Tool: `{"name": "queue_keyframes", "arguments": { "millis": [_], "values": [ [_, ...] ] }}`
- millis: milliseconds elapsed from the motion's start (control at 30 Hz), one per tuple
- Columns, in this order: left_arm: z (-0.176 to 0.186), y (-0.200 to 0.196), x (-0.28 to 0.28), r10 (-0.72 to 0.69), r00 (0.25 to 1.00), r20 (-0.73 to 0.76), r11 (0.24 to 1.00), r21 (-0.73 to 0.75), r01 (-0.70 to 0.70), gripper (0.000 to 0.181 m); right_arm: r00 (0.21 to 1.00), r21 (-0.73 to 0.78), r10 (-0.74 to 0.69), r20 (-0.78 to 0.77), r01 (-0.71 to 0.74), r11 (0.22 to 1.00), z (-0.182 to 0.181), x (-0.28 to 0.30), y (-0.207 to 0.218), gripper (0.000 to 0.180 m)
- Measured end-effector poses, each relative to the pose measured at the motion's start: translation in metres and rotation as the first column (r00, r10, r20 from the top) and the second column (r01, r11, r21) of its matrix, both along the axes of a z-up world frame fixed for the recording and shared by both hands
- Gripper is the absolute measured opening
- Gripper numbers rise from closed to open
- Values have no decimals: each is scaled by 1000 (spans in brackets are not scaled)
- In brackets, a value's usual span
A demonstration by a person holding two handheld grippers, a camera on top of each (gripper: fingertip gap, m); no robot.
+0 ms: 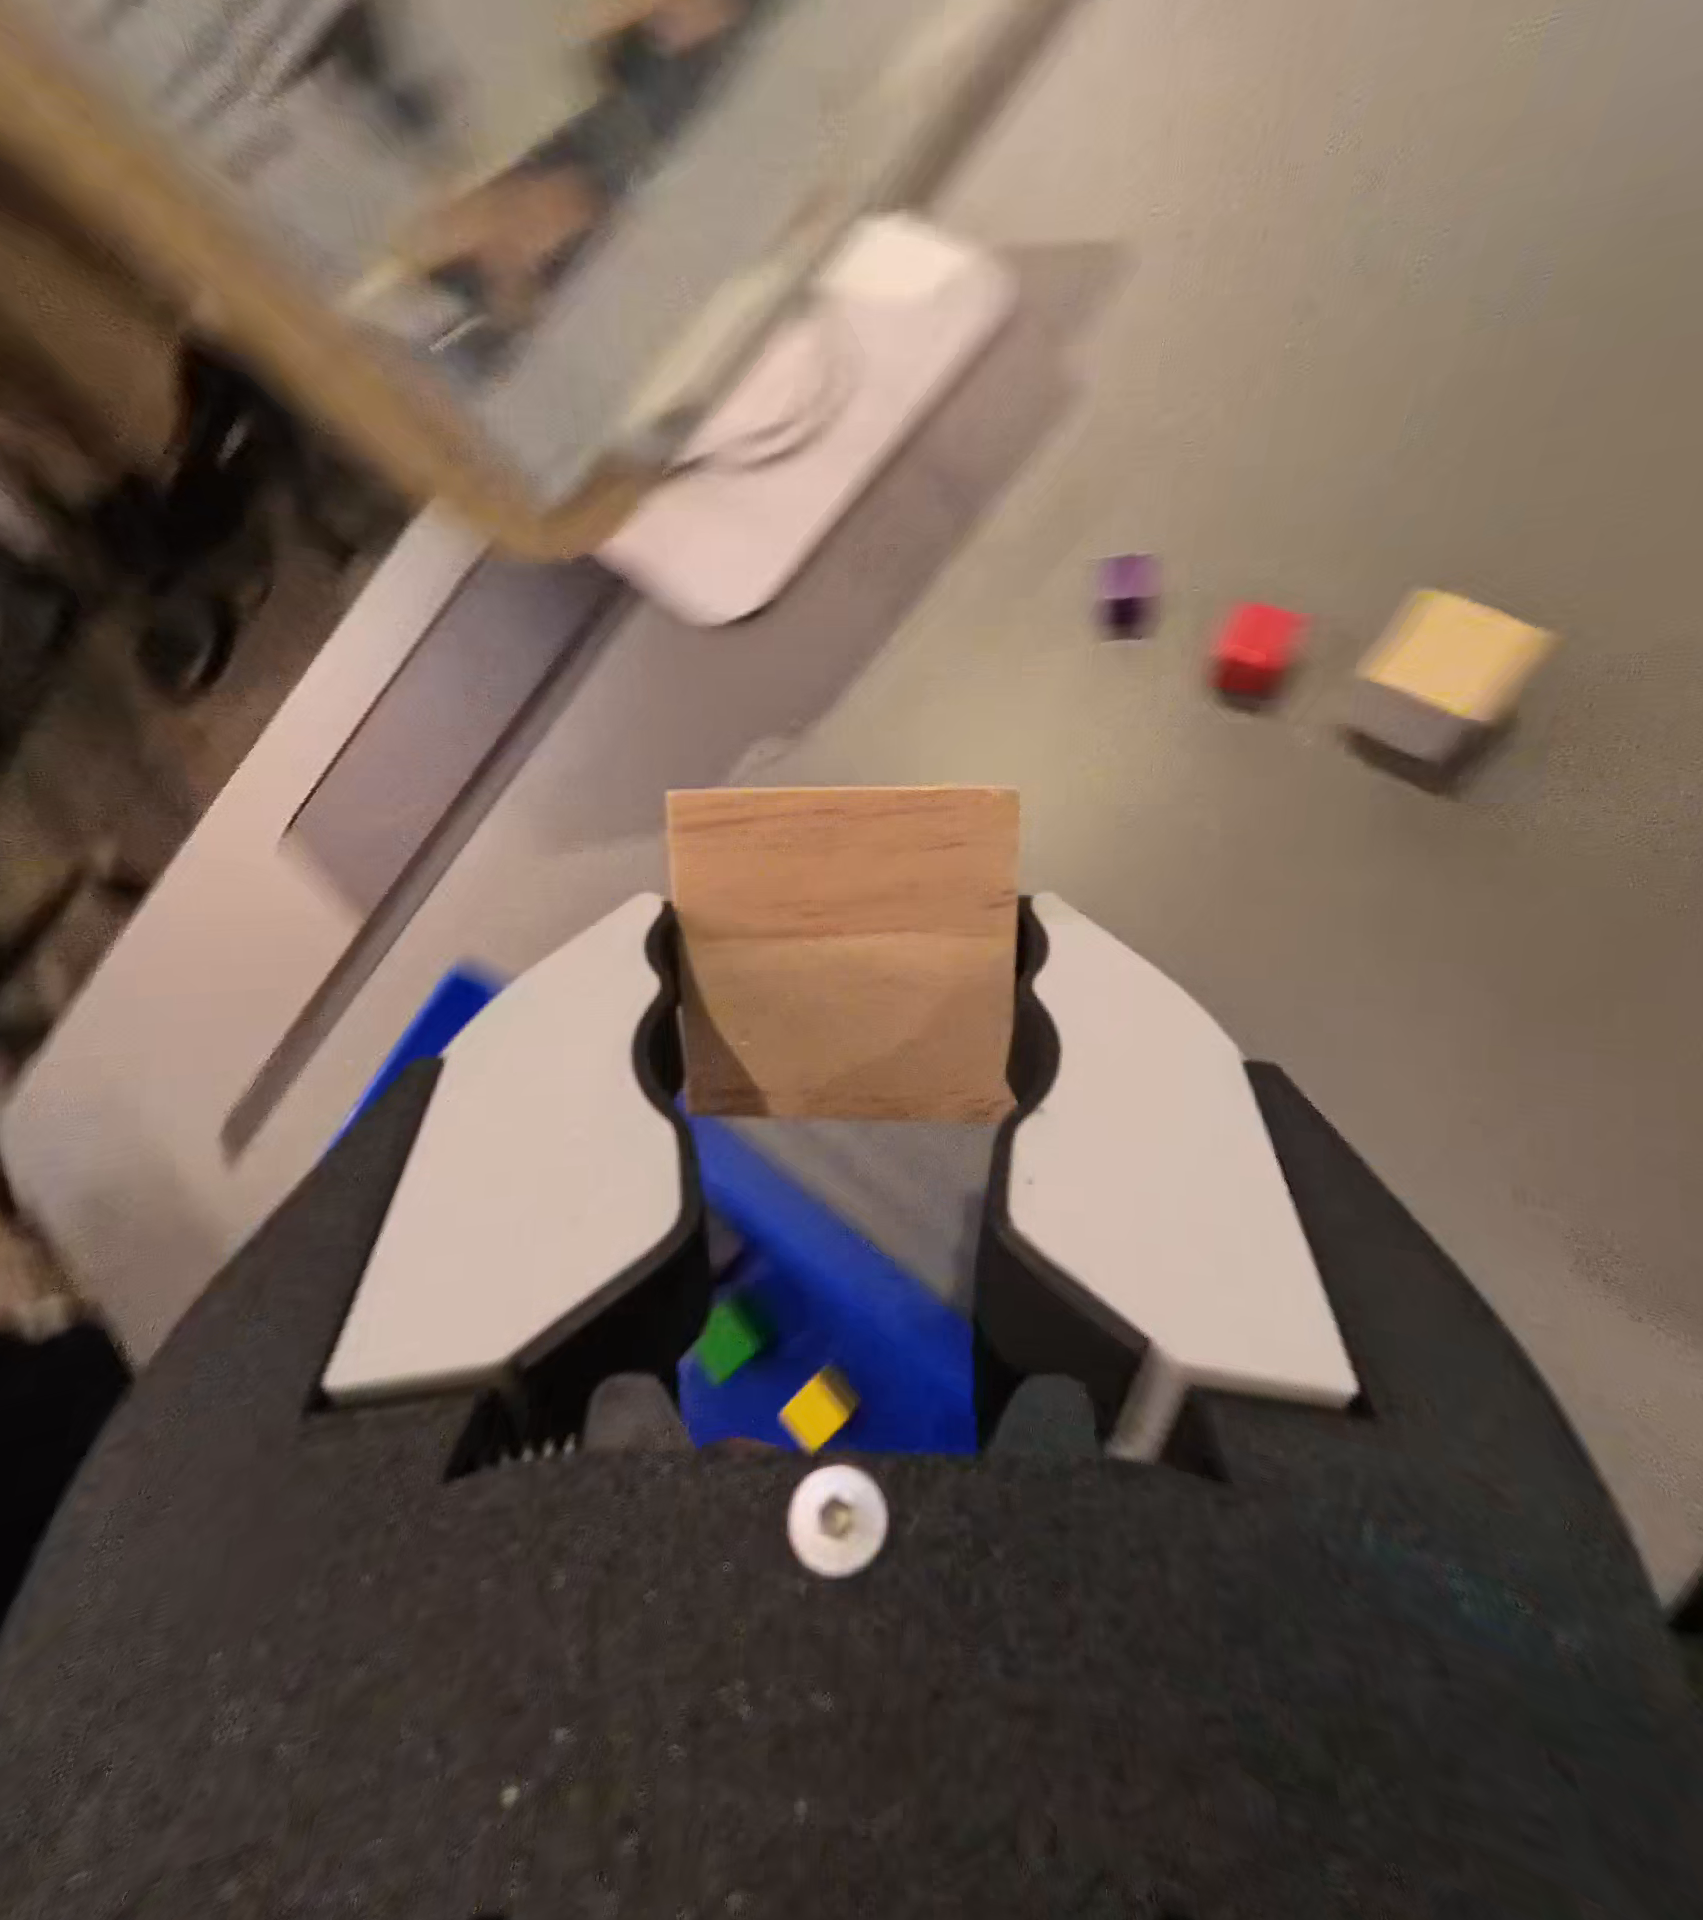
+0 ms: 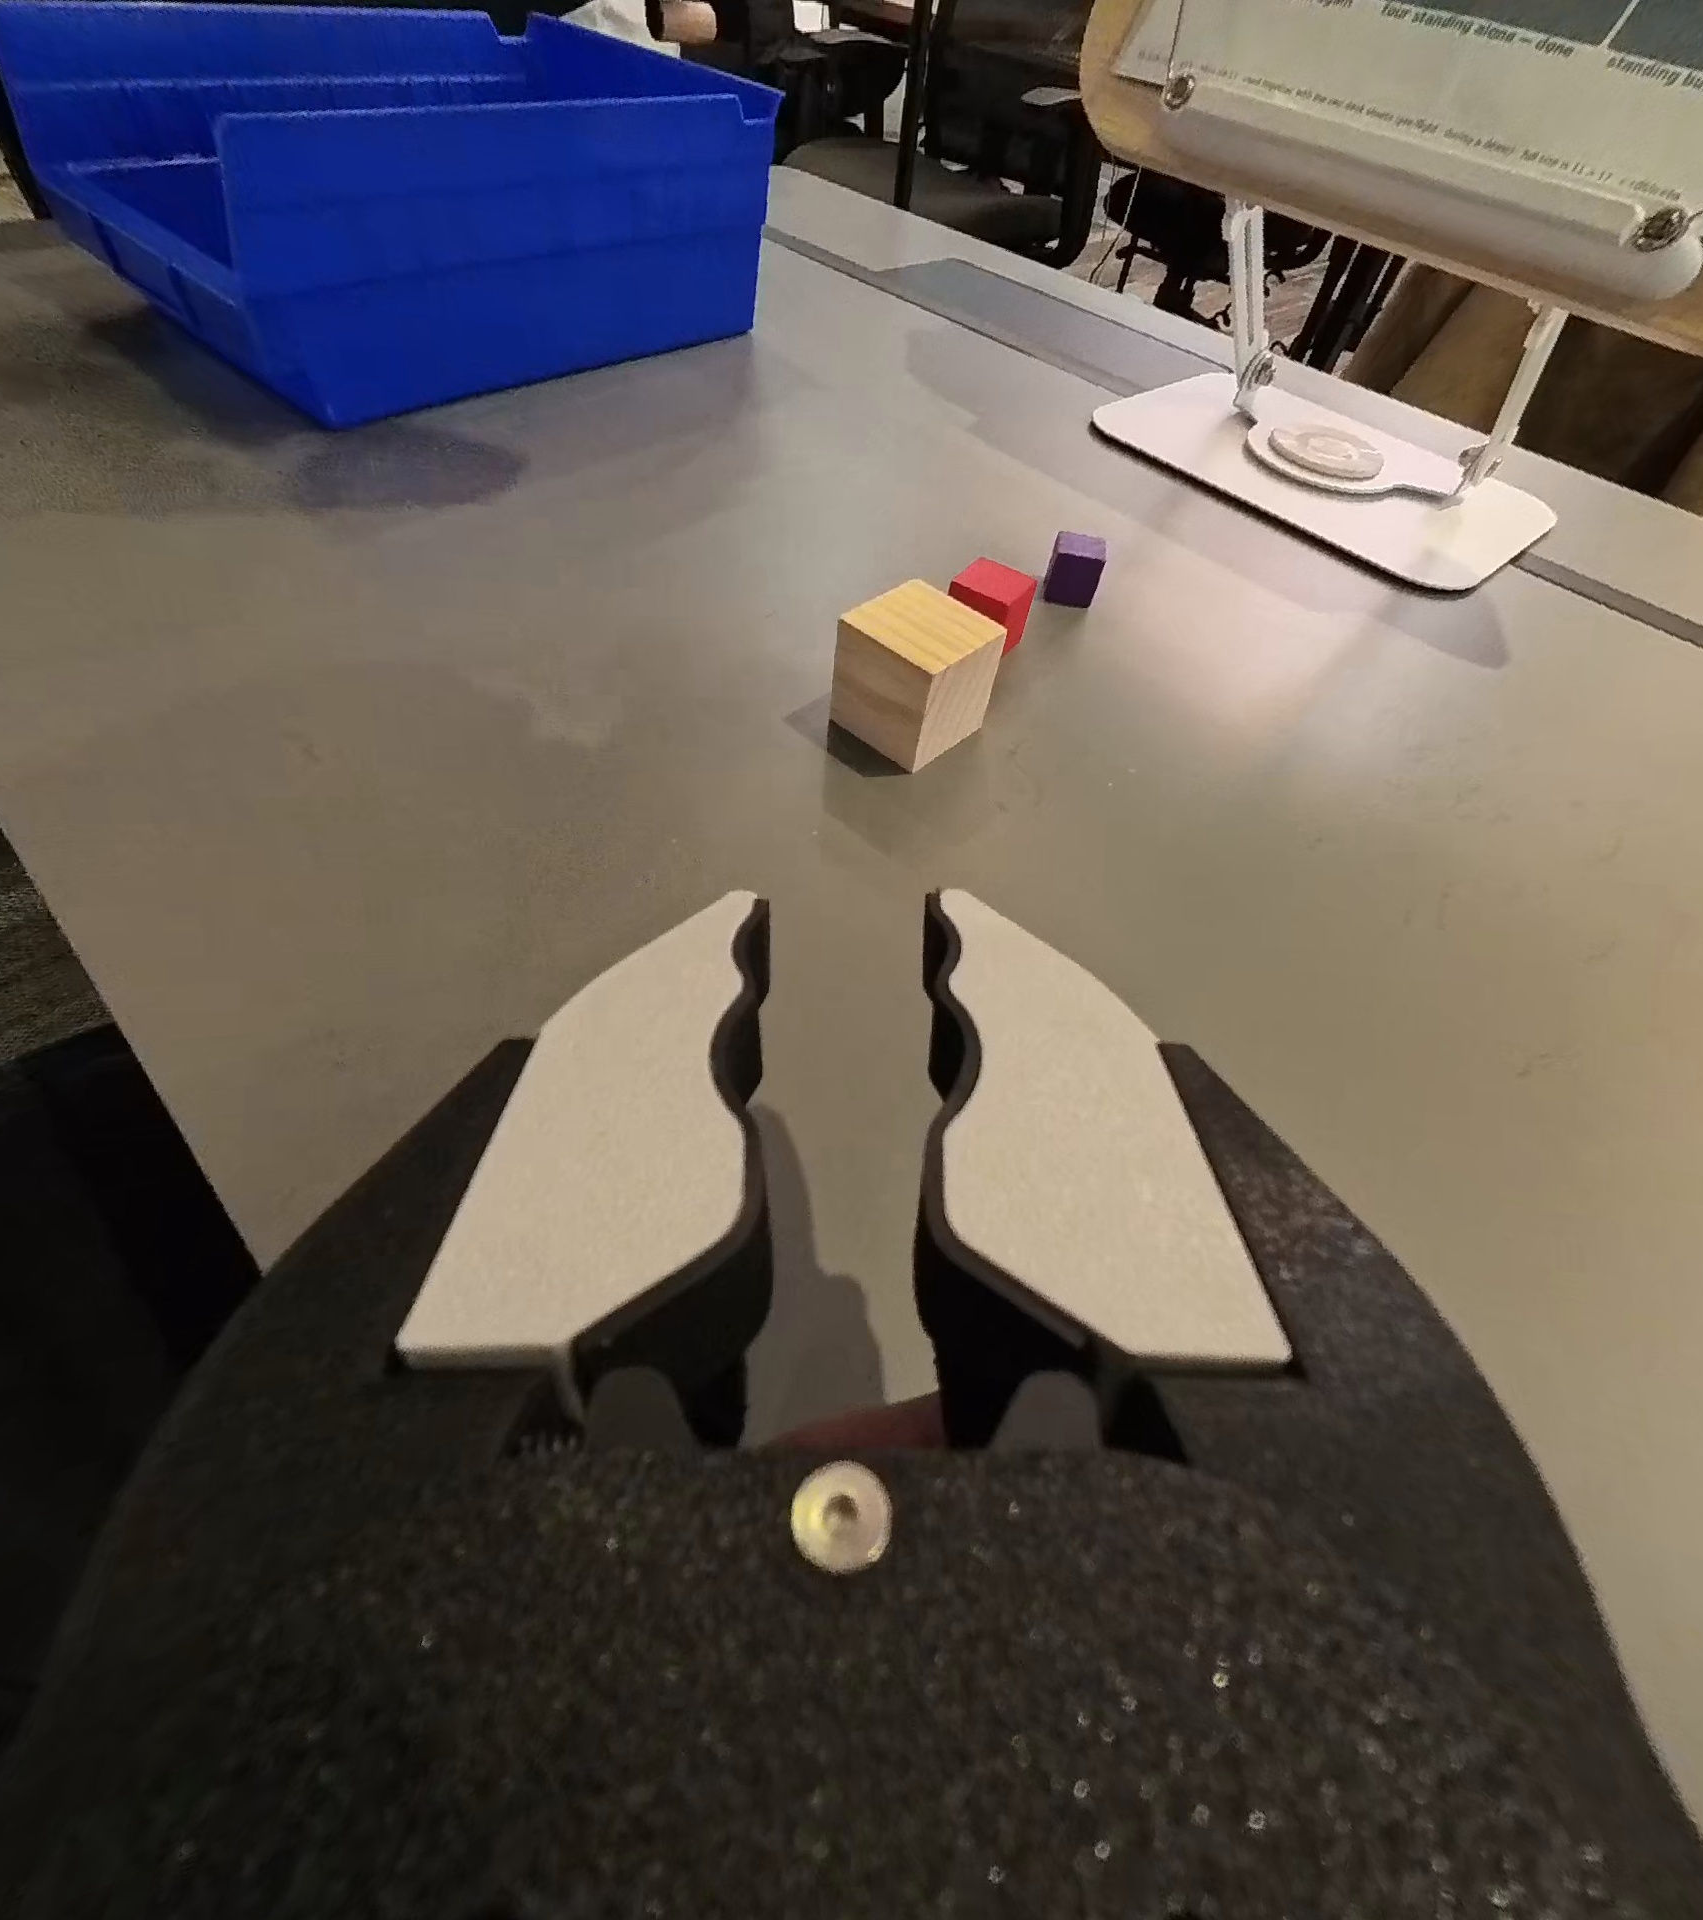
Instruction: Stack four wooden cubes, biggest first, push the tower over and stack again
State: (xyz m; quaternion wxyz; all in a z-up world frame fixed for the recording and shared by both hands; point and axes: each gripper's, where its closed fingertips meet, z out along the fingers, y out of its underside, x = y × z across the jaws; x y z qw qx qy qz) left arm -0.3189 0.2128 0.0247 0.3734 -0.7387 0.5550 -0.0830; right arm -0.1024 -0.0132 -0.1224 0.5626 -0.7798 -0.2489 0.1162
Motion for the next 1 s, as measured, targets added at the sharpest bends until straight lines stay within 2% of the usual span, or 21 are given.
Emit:
{"name": "queue_keyframes", "arguments": {
  "millis": [100,200,333,500,600,767,800,833,933,1000],
  "values": [
    [-33,-80,64,-236,967,-91,972,-39,234,60,1000,4,-4,3,4,1000,0,0,0,28],
    [-77,-130,106,-366,912,-184,931,-66,360,60,1000,2,-3,-1,3,1000,0,0,0,28],
    [-131,-164,136,-455,844,-282,890,-140,433,60,1000,3,0,-5,0,1000,1,0,0,28],
    [-173,-174,156,-494,796,-349,869,-217,444,60,1000,5,3,9,-3,1000,0,-1,-1,27],
    [-185,-181,165,-520,784,-340,854,-242,461,60,1000,5,4,11,-4,1000,0,-1,-1,27],
    [-190,-181,169,-514,783,-351,858,-196,475,61,1000,8,3,15,-3,1000,0,-1,-1,27],
    [-187,-180,169,-506,792,-342,862,-177,475,63,1000,8,3,17,-3,1000,0,-1,-1,27],
    [-182,-180,168,-496,806,-324,868,-159,471,74,1000,6,3,19,-3,1000,-1,-1,-1,27],
    [-152,-181,167,-424,895,-139,905,-111,411,76,1000,1,3,24,-3,1000,-2,-2,0,28],
    [-132,-179,161,-305,952,37,951,-44,306,74,1000,5,2,27,-2,1000,-2,-2,-1,28]
  ]
}}
